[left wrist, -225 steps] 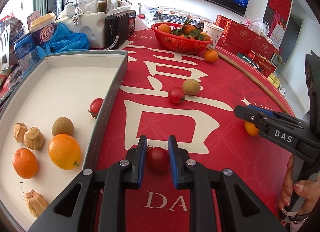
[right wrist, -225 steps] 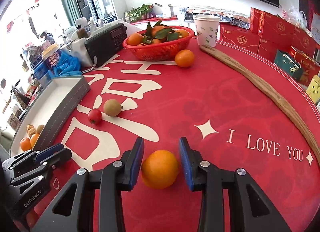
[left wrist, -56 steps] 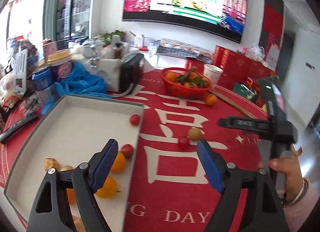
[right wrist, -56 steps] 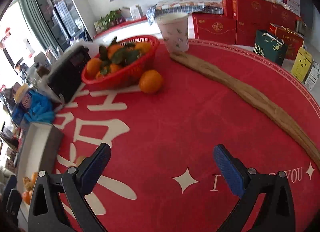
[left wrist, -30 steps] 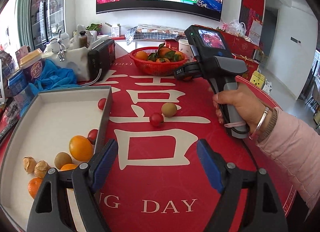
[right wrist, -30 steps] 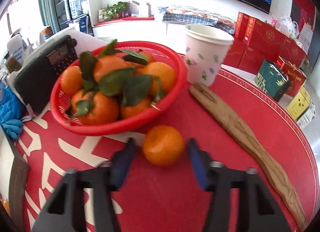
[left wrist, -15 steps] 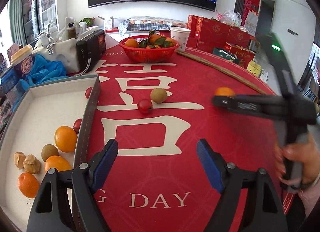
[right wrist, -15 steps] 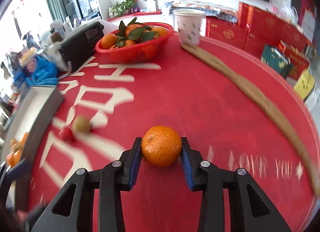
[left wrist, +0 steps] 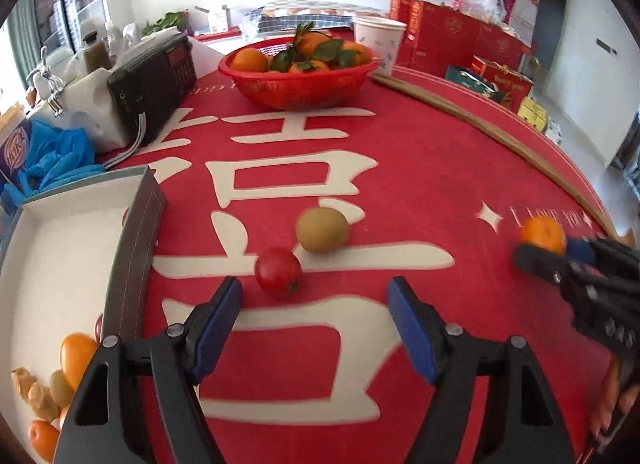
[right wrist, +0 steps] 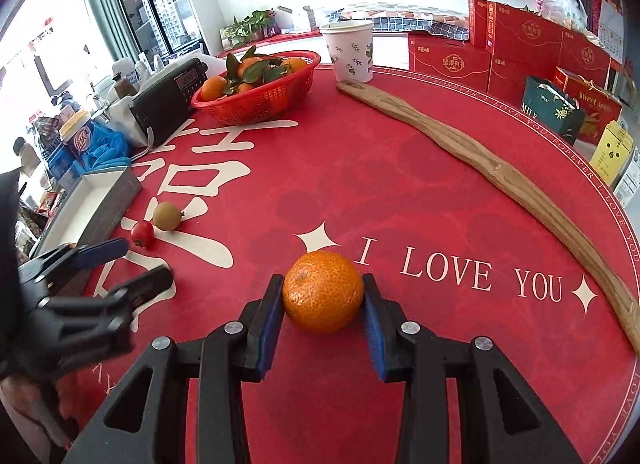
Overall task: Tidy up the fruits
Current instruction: 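Close the left tool on the cherry tomato while the right tool holds the mandarin, then open the left tool beside the cherry tomato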
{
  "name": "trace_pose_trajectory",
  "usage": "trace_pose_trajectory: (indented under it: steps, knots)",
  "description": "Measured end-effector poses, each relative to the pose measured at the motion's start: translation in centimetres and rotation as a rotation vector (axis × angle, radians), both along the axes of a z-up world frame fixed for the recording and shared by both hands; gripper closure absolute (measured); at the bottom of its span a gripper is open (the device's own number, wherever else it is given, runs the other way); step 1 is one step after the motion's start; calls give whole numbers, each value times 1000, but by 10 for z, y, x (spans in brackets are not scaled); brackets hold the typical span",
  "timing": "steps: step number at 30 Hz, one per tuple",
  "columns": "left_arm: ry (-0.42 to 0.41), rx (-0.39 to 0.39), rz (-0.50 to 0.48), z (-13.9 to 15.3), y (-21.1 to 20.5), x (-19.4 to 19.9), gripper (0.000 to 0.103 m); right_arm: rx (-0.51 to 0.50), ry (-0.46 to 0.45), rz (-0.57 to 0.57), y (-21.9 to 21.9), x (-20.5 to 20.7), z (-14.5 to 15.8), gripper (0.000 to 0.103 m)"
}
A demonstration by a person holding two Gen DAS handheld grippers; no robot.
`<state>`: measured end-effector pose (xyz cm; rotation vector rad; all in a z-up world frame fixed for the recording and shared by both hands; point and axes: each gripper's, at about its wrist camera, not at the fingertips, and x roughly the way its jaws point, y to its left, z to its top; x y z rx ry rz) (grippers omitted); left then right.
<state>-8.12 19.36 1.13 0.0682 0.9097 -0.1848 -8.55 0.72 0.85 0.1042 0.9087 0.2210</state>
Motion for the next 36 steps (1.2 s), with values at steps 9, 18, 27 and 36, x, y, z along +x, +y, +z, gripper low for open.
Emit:
trace_pose_trajectory:
  steps: [9,18,27,36]
  knots:
    - [-29,-6,11,2,-1,-4,80,-67,-22,10,12,0,-1,64]
    - [-34,-47,47,2,18,-50,79,-107,-36,48,31,-5,-2,64]
    - [-29,-93,55,2,25,-54,78,-157,-49,84,51,-9,-4,64]
    - [-39,-9,55,1,15,-55,78,-152,-50,93,51,-10,-4,64]
